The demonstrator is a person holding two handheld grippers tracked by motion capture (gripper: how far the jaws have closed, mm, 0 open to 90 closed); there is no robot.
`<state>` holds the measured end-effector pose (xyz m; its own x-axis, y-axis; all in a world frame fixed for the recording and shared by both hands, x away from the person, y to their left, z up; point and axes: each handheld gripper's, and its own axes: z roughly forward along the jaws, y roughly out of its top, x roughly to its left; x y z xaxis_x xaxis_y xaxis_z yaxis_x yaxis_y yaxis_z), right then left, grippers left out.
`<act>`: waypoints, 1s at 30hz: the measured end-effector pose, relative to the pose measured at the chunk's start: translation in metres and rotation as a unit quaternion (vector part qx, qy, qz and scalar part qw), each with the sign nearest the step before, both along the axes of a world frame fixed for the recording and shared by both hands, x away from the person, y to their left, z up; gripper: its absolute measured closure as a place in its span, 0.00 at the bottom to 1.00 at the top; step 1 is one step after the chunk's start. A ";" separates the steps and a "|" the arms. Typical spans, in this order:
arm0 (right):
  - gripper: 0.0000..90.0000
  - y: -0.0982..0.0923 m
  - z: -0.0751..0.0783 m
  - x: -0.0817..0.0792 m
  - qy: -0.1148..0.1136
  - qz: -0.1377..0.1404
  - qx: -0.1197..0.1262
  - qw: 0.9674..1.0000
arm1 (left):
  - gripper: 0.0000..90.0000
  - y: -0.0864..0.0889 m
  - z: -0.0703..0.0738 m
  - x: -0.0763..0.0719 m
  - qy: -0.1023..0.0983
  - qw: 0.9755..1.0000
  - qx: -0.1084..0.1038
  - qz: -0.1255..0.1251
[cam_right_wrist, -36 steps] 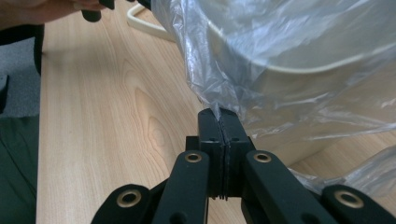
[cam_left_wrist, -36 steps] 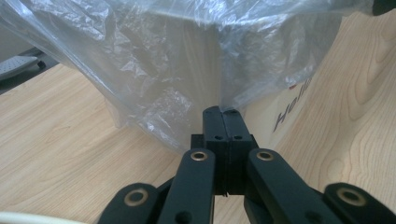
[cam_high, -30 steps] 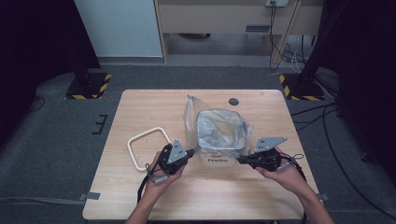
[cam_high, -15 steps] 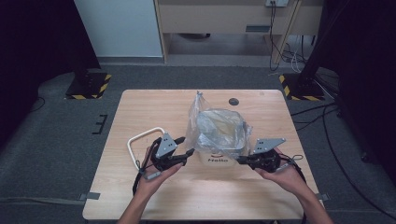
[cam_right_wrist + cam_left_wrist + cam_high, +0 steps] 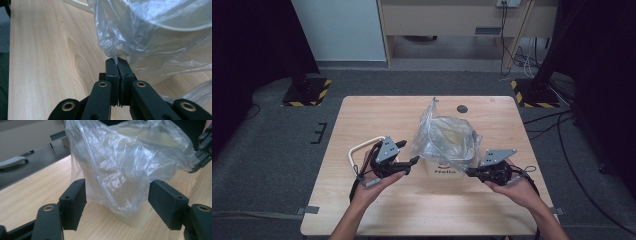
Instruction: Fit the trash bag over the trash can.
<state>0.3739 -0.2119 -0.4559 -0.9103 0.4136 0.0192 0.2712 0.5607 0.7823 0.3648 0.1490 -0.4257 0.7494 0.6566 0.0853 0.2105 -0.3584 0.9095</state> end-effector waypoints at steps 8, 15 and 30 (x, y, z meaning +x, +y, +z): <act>0.98 0.001 -0.001 -0.001 -0.001 -0.002 -0.003 1.000 | 0.28 -0.006 0.015 0.000 0.003 1.000 -0.004 -0.005; 0.98 0.004 -0.002 -0.002 -0.003 0.002 -0.008 1.000 | 0.26 -0.024 0.020 0.022 0.016 1.000 0.001 -0.001; 0.98 0.006 -0.003 -0.002 -0.007 0.004 -0.008 1.000 | 0.21 -0.043 0.023 0.059 0.027 0.998 -0.003 0.051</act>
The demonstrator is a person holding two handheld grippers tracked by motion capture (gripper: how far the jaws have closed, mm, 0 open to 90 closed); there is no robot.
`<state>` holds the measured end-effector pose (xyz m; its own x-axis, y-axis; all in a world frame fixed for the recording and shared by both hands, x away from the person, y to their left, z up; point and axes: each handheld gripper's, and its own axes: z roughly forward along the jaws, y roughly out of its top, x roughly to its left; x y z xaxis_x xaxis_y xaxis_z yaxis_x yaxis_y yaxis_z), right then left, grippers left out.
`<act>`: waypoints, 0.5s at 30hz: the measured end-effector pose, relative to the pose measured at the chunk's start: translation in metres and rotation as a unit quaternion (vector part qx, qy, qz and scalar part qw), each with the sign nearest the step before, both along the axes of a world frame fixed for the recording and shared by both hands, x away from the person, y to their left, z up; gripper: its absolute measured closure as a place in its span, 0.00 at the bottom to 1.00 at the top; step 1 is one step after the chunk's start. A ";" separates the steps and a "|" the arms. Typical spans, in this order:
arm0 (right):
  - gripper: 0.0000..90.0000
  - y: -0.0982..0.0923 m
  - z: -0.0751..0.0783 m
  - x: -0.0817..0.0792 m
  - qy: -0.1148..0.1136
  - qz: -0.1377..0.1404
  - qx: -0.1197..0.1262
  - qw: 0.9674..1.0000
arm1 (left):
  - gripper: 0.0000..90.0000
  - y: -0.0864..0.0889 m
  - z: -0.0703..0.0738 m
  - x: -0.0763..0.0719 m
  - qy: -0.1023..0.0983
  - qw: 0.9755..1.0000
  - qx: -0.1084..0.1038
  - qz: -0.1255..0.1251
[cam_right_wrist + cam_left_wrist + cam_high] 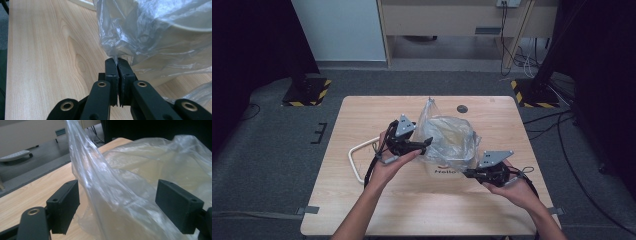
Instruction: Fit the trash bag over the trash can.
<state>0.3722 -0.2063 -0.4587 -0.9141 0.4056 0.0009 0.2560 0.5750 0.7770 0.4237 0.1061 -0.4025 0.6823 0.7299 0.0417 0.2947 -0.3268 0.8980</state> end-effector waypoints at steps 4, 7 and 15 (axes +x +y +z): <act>0.98 0.001 0.001 -0.001 0.000 0.001 0.003 1.000 | 0.25 0.001 -0.003 0.009 0.006 1.000 0.010 0.008; 0.98 0.001 0.000 -0.001 0.000 0.001 0.005 1.000 | 0.33 0.003 -0.005 0.012 0.019 1.000 0.010 0.009; 0.98 0.002 0.001 0.000 -0.001 0.003 0.008 1.000 | 0.73 0.002 -0.007 0.004 0.014 0.999 0.037 0.019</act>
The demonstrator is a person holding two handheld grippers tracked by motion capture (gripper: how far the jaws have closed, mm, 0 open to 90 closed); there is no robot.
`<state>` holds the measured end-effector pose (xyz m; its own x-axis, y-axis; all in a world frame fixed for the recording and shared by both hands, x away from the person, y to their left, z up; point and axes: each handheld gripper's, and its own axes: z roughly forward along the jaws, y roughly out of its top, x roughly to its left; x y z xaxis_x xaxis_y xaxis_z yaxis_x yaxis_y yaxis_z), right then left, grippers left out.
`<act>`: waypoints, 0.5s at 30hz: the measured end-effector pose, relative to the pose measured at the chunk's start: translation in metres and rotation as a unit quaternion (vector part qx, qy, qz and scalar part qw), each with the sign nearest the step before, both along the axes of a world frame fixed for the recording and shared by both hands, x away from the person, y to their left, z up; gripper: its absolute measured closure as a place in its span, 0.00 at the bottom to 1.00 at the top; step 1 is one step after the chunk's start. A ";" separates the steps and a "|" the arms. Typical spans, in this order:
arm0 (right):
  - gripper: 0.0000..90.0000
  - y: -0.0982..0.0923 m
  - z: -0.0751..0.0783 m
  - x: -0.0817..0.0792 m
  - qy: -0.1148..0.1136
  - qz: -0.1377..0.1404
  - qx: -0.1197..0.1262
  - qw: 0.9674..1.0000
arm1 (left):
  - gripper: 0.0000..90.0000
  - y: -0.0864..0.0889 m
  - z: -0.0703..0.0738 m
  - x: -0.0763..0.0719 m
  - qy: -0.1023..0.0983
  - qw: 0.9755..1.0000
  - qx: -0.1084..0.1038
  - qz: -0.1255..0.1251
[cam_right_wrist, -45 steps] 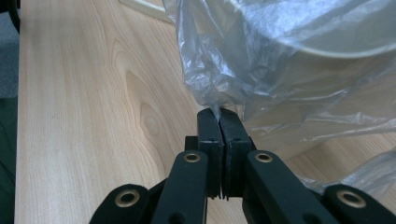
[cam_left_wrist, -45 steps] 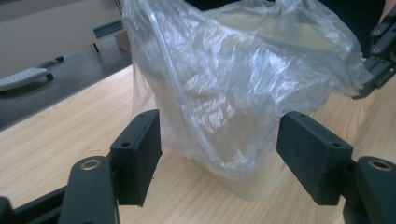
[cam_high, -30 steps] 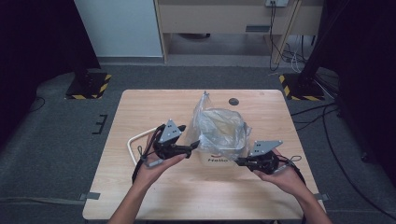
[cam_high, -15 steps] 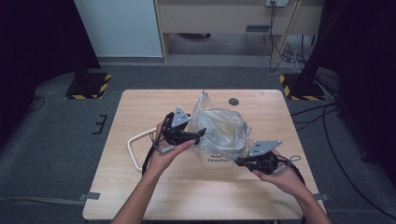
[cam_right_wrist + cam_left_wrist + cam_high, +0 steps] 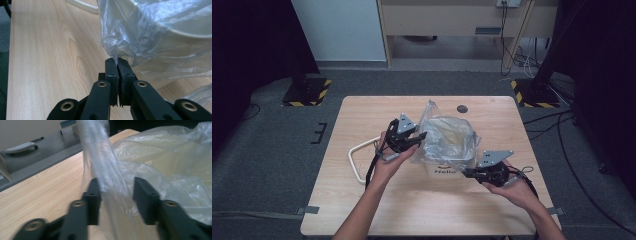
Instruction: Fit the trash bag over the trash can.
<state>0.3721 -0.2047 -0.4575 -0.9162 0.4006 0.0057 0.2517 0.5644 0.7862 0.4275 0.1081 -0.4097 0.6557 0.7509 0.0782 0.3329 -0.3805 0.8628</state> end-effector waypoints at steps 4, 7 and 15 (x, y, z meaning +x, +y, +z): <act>0.98 0.001 0.000 0.000 -0.001 0.001 0.000 1.000 | 0.90 0.003 0.000 -0.003 -0.014 1.000 0.000 -0.004; 0.99 0.002 0.001 0.000 -0.001 0.001 0.001 1.000 | 0.97 0.006 -0.003 -0.007 -0.002 1.000 -0.005 0.008; 0.99 0.006 0.001 0.000 0.001 0.007 0.000 1.000 | 0.99 0.016 -0.018 -0.017 0.003 1.000 -0.008 0.013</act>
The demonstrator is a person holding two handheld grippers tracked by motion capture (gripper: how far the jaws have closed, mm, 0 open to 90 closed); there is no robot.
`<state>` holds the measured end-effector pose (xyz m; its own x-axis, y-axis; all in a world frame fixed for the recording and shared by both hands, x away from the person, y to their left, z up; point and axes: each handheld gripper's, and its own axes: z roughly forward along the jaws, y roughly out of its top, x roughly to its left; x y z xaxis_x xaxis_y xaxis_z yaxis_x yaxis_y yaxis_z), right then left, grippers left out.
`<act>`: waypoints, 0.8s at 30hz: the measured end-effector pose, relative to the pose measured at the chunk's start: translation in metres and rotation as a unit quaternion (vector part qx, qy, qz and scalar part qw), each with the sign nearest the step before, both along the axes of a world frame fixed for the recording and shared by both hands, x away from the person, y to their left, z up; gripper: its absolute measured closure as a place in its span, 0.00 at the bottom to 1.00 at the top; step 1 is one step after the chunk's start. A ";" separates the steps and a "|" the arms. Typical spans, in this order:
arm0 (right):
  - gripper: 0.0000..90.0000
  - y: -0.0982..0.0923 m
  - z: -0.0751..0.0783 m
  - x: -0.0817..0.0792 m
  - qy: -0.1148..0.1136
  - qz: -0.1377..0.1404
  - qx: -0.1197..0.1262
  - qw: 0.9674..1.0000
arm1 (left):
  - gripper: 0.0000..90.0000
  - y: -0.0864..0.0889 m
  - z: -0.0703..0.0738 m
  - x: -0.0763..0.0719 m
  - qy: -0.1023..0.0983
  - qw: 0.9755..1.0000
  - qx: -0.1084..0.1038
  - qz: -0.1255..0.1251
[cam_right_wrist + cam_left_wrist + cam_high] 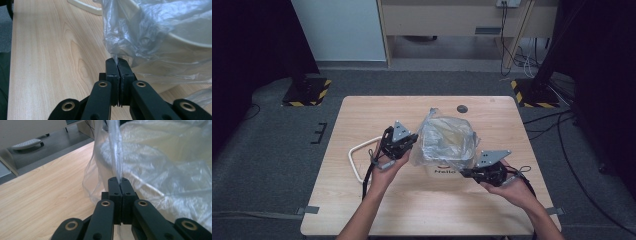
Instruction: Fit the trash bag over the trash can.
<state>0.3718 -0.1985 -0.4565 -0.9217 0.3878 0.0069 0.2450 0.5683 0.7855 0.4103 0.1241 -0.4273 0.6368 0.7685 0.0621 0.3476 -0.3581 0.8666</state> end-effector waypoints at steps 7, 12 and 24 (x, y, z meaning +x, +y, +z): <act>0.99 0.003 -0.001 -0.001 -0.004 0.003 0.000 1.000 | 1.00 0.009 -0.004 -0.012 -0.008 1.000 -0.018 -0.003; 0.99 0.005 -0.002 0.001 -0.001 0.004 -0.006 1.000 | 1.00 0.011 -0.007 -0.020 -0.008 1.000 -0.012 -0.008; 1.00 0.006 -0.012 0.002 0.010 0.004 -0.037 0.999 | 1.00 0.013 -0.043 -0.018 0.044 0.999 -0.002 0.001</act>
<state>0.3741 -0.1921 -0.4688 -0.9248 0.3804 -0.0032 0.2554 0.6271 0.7358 0.3925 0.1371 -0.4702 0.6379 0.7701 0.0029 0.4229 -0.3535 0.8344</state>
